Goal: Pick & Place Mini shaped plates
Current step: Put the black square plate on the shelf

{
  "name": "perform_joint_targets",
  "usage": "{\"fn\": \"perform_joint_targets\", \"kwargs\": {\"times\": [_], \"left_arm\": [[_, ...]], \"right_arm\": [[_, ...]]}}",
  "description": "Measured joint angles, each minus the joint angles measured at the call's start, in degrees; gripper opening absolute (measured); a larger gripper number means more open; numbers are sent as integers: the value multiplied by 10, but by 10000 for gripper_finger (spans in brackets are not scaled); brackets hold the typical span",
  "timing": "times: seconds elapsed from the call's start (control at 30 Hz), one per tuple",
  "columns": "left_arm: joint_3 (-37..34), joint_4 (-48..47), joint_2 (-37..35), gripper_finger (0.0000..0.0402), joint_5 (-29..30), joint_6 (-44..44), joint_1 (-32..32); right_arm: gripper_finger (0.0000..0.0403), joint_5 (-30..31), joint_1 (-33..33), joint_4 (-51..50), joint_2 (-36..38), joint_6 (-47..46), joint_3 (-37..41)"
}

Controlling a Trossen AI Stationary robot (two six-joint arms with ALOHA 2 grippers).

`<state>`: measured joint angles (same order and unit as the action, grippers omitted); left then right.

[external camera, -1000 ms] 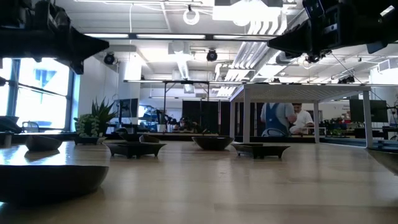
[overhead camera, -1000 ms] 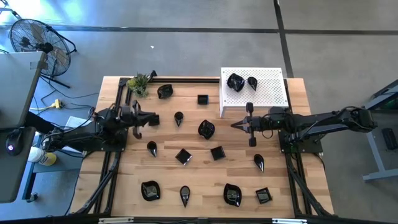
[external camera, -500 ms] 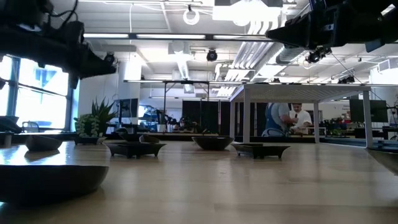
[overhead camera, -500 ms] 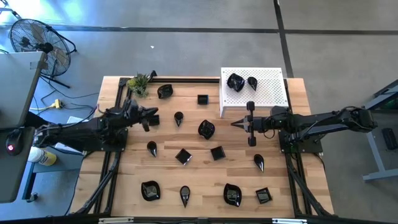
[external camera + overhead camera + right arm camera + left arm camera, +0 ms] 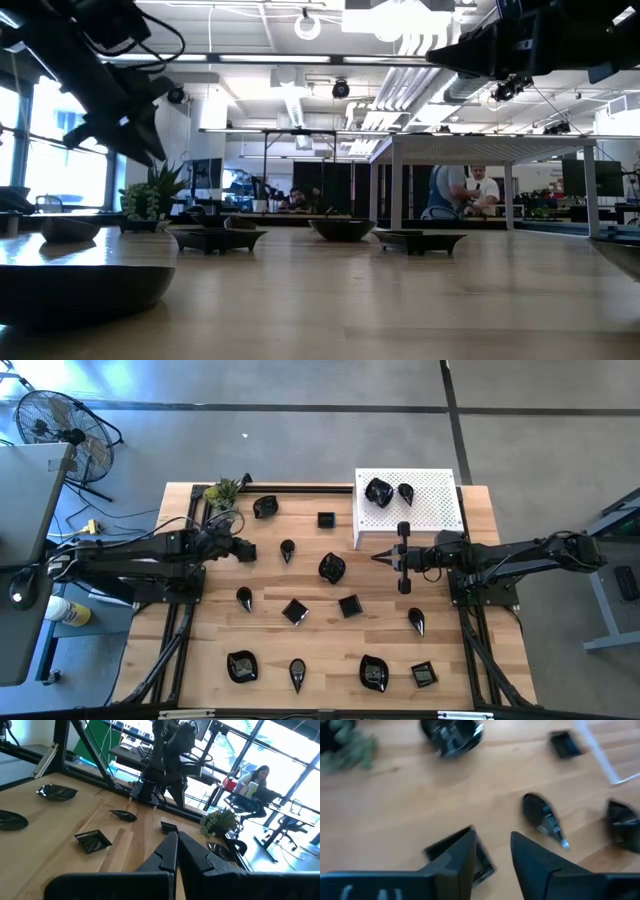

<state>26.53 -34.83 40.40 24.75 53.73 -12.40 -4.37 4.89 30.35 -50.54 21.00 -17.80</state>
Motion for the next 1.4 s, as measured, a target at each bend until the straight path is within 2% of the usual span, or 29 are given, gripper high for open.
{"fn": "perform_joint_targets", "kwargs": {"times": [0.23, 0.57, 0.9, 1.2, 1.4], "left_arm": [[7, -43, 64, 149, 1, 110, 0], [7, -57, 165, 150, 1, 152, 0], [7, -27, 257, 150, 8, 156, 0], [7, -10, 302, 149, -8, 155, 0], [8, -2, 303, 109, -19, 142, 0]], "right_arm": [[1, -2, 0, -17, 0, -27, 0], [1, -4, -1, -44, 0, -61, 0], [2, -7, -1, -45, 0, -71, 0], [1, -7, -1, -44, 0, -71, 0], [2, -8, -1, -44, 0, -70, 0]]}}
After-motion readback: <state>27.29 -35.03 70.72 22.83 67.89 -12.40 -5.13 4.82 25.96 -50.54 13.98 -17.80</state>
